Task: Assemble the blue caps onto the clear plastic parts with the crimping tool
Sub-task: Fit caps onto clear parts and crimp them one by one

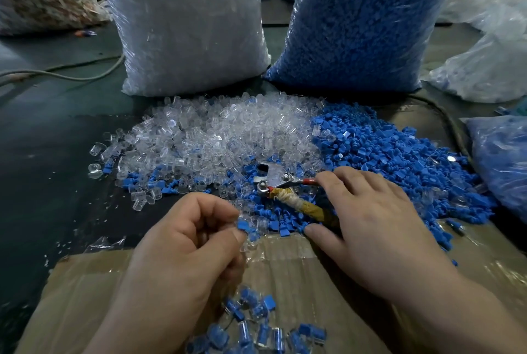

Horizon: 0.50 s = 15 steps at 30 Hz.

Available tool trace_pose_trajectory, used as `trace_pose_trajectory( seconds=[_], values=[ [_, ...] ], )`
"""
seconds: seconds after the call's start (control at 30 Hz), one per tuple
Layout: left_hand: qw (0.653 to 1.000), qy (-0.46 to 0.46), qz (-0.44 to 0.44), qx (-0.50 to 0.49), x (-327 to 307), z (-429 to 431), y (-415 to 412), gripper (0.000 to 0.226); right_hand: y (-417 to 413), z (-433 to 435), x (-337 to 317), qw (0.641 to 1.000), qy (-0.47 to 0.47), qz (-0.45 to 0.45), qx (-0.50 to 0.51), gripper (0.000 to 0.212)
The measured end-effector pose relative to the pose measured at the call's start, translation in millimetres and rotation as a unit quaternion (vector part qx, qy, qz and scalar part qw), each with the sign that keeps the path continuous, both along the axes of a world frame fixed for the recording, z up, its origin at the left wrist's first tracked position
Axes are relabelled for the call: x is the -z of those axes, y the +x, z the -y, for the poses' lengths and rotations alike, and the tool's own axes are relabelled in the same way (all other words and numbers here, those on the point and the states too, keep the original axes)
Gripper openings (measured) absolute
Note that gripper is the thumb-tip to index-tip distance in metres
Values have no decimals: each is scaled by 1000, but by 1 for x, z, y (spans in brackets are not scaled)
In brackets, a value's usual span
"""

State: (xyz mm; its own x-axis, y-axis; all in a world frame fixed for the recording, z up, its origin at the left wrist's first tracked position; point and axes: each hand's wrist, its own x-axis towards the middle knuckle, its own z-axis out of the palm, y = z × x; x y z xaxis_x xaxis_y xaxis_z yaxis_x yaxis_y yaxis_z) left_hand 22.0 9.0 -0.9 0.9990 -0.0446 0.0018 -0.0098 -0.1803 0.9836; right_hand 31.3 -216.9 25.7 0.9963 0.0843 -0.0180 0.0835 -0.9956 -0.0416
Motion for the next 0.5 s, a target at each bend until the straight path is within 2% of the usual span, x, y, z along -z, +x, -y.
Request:
trace_pose_trajectory(
  seconds=[0.23,0.33,0.43,0.5],
  values=[
    [1000,-3,-5,0,3,-1,1,24,10,3,2,1000,-8,7,-8,75],
    [1000,-26,-5,-6,0,1,1,24,13,2,2,1000,-5,26,-10,66],
    [997,-74,-19,-19,-6,5,1,18,13,1,0,998,41,56,0,59],
    [997,-74,-14,-24,-7,4,1,17,10,0,-2,992,101,82,5,55]
  ],
)
